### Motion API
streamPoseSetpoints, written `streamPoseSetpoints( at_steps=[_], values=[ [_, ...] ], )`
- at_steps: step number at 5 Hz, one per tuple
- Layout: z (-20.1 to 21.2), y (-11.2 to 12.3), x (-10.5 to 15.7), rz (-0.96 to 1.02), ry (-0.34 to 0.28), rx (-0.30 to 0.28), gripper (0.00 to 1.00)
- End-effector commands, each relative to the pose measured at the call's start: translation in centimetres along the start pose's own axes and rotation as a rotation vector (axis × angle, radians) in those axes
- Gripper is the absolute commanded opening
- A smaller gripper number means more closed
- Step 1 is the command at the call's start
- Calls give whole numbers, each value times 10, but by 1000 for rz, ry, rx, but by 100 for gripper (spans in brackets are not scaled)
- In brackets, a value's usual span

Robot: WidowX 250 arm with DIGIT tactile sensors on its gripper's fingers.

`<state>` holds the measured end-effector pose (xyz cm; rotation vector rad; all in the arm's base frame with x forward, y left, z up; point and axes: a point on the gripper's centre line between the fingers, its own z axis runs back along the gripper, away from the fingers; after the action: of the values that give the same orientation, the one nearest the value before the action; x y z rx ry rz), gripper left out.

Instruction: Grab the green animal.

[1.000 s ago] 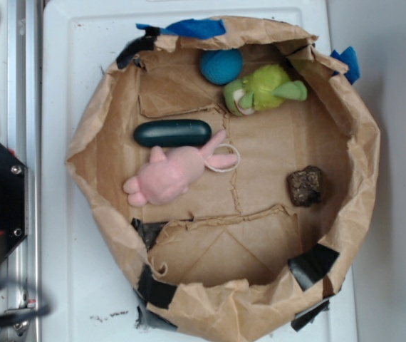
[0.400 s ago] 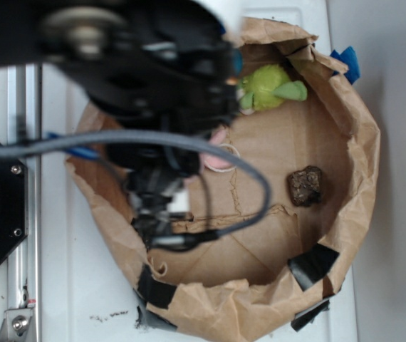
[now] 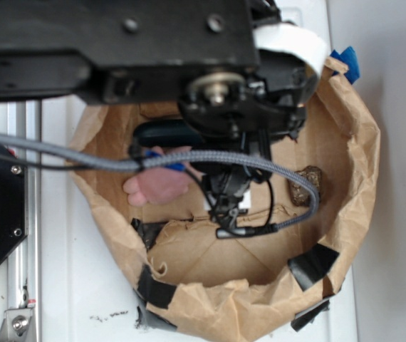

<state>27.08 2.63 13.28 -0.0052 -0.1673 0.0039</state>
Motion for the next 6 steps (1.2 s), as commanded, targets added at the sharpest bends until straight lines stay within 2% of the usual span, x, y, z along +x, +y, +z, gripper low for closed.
streamPoseSetpoints(
  at_steps=[1,2,4,5,6],
  values=[
    [-32,44,36,43,-69,33,100],
    [-37,63,54,74,-71,14,100],
    [-35,70,70,46,-100,47,100],
    [-40,64,54,43,-68,81,100],
    [-41,58,42,14,-53,82,100]
  ],
)
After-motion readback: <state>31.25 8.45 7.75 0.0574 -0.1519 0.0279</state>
